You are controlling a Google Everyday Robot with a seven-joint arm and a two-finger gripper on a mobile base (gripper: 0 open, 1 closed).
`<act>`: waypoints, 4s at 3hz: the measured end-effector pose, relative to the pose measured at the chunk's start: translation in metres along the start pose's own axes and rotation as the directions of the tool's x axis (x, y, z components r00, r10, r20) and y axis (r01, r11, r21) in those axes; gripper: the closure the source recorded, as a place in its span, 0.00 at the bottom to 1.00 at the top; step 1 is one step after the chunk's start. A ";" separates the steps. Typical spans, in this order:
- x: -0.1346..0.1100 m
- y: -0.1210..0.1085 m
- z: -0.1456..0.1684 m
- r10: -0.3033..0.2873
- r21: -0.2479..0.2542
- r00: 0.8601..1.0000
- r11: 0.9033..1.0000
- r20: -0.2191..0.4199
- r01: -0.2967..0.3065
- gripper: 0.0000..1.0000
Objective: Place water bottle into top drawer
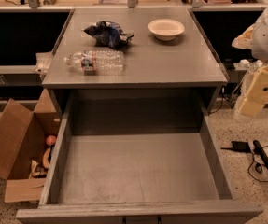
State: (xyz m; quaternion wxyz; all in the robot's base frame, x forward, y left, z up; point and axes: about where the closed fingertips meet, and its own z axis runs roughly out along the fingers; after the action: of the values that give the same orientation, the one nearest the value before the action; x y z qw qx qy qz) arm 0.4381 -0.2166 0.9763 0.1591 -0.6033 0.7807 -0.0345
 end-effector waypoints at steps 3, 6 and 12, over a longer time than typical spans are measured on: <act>-0.099 -0.069 0.042 -0.083 0.039 0.978 0.996 0.193 0.077 0.00; -0.209 -0.101 0.132 0.030 -0.114 0.912 0.993 0.409 0.019 0.00; -0.293 -0.152 0.228 0.035 -0.115 0.812 0.993 0.583 0.040 0.37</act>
Offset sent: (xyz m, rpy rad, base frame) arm 0.1083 0.0764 0.0033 0.1455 -0.1311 0.1297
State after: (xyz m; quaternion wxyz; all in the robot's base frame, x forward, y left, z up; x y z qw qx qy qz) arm 0.7111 0.0531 0.8581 0.3538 -0.5944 0.6941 0.1995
